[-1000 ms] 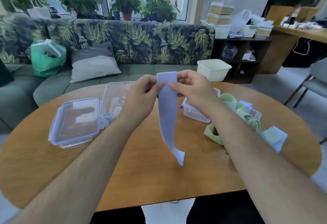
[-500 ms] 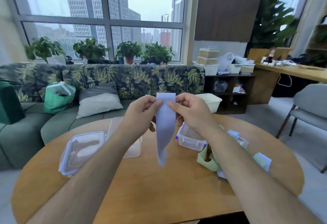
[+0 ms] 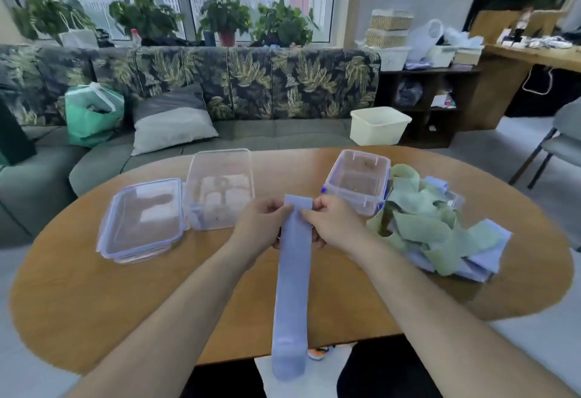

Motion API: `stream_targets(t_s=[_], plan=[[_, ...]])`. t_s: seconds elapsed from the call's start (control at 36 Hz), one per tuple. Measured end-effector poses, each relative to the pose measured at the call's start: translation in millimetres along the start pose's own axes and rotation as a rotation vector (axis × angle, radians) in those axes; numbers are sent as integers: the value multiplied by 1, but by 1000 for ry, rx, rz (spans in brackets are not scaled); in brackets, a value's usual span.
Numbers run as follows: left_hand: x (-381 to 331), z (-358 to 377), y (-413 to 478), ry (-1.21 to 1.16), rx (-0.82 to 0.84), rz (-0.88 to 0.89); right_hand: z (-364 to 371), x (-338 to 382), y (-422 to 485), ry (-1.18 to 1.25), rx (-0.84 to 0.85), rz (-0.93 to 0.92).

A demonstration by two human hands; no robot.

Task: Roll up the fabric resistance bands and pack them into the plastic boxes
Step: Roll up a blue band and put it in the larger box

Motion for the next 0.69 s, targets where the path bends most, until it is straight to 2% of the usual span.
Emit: stream_targets(t_s=[0.08,0.17,0.42,0.56,0.69], plan=[[50,13,9,119,-48,-64,19,-34,34,-24,-26,55],[75,22,21,291,-50,-7,28,-49,61,-113,-121,22],[98,27,49,444,-94,136,34,-56,105,-186,-210,-204],[104,28,50,503,-99,139,33,-60,107,-130,-240,-184],[98,33,46,592,-83,229,32,-61,101,-154,-340,-197]])
Point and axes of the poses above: each hand's wrist, its own y-axis towards the middle knuckle, its own z-axis out of the palm, x = y × z, the point moved 4 cm from there along y, towards the middle knuckle, and after that the axes turned 15 degrees about z, right-handed, at the moved point
